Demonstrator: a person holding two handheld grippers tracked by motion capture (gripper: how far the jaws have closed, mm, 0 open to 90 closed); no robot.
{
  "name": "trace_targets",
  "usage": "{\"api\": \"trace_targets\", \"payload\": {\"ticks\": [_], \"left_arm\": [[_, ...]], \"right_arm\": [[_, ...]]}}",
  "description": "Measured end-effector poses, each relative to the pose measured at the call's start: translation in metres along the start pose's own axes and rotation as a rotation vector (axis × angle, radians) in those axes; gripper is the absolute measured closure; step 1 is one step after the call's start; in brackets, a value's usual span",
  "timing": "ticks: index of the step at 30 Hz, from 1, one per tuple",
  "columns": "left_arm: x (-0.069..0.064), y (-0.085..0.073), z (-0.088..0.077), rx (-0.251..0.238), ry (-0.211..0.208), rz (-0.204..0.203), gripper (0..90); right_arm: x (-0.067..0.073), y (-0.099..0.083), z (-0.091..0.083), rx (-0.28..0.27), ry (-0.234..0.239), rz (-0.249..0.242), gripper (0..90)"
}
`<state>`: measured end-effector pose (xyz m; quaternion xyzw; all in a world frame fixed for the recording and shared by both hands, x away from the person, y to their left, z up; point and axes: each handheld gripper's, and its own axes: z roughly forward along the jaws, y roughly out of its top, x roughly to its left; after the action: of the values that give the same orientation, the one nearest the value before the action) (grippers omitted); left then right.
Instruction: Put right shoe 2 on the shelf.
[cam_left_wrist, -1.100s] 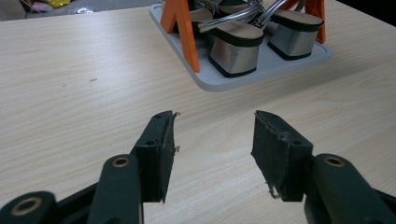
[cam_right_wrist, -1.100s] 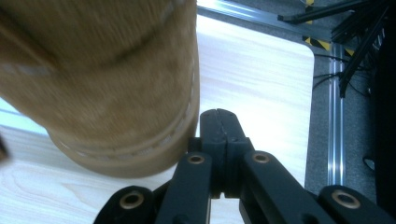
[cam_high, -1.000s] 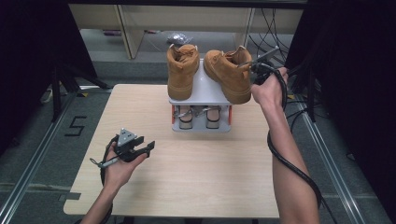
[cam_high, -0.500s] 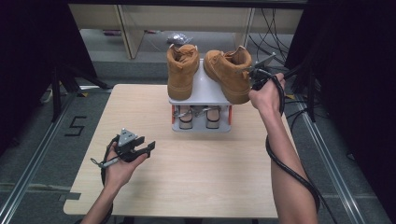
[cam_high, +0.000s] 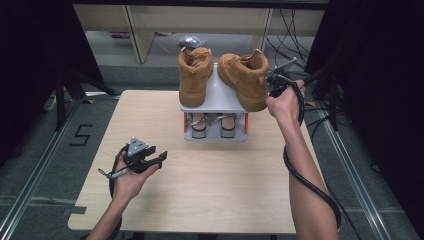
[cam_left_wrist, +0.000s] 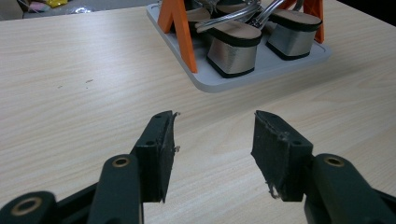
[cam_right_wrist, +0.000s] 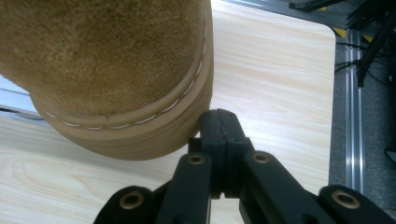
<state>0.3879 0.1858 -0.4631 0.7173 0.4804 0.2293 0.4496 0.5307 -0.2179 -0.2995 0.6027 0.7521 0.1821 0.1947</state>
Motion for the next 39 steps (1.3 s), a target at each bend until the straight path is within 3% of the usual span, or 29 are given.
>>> {"api": "trace_targets", "payload": {"ticks": [4,5,7,8,11,17,18,19,21,22,25,31,35,36,38,39], "left_arm": [[0.0,0.0,0.0,-0.005,-0.004,-0.002,48.0],[0.0,0.0,0.0,-0.006,-0.005,-0.001,48.0],[0.0,0.001,-0.002,-0.005,0.0,0.001,48.0],[0.0,0.001,-0.002,-0.01,-0.003,0.0,48.0],[0.001,0.001,-0.001,-0.01,-0.004,-0.003,48.0],[-0.002,0.001,0.001,-0.001,-0.006,0.003,48.0],[-0.002,0.001,0.002,0.0,-0.006,0.003,48.0],[-0.002,0.001,0.002,-0.004,-0.01,0.002,48.0],[-0.001,0.001,0.002,-0.005,-0.012,0.001,48.0],[0.0,0.002,0.0,-0.01,-0.011,0.001,48.0],[0.002,0.001,-0.001,-0.01,-0.004,-0.006,48.0],[-0.001,0.001,0.001,-0.006,-0.012,-0.002,48.0],[0.0,0.002,0.001,-0.009,-0.009,0.002,48.0],[0.0,0.002,0.001,-0.005,-0.008,0.002,48.0],[0.0,0.001,0.002,-0.004,-0.01,-0.001,48.0],[0.0,0.0,0.002,-0.002,-0.01,-0.002,48.0]], "right_arm": [[0.009,0.0,-0.003,0.02,0.072,0.025,90.0],[0.012,0.001,-0.002,-0.001,0.04,-0.027,90.0],[0.016,0.002,-0.003,0.003,0.009,-0.011,90.0],[0.012,0.002,-0.001,-0.003,0.022,-0.03,90.0],[0.01,0.001,-0.001,-0.01,0.042,-0.012,90.0],[0.014,0.001,-0.001,-0.022,0.024,-0.018,90.0],[0.017,0.002,-0.001,-0.036,0.087,-0.007,90.0],[0.022,0.002,-0.002,-0.056,0.108,0.002,90.0],[0.033,0.007,-0.006,-0.039,0.062,-0.009,90.0],[0.033,0.009,-0.005,-0.051,0.062,-0.032,90.0],[0.032,0.011,-0.003,-0.051,0.055,-0.026,90.0],[0.037,0.011,0.0,-0.061,0.089,-0.007,90.0],[0.039,0.013,0.004,-0.082,0.067,-0.025,90.0],[0.039,0.013,0.003,-0.07,0.06,-0.005,90.0],[0.037,0.014,0.006,-0.089,0.06,-0.018,90.0],[0.039,0.014,0.007,-0.076,0.06,0.008,90.0]]}}
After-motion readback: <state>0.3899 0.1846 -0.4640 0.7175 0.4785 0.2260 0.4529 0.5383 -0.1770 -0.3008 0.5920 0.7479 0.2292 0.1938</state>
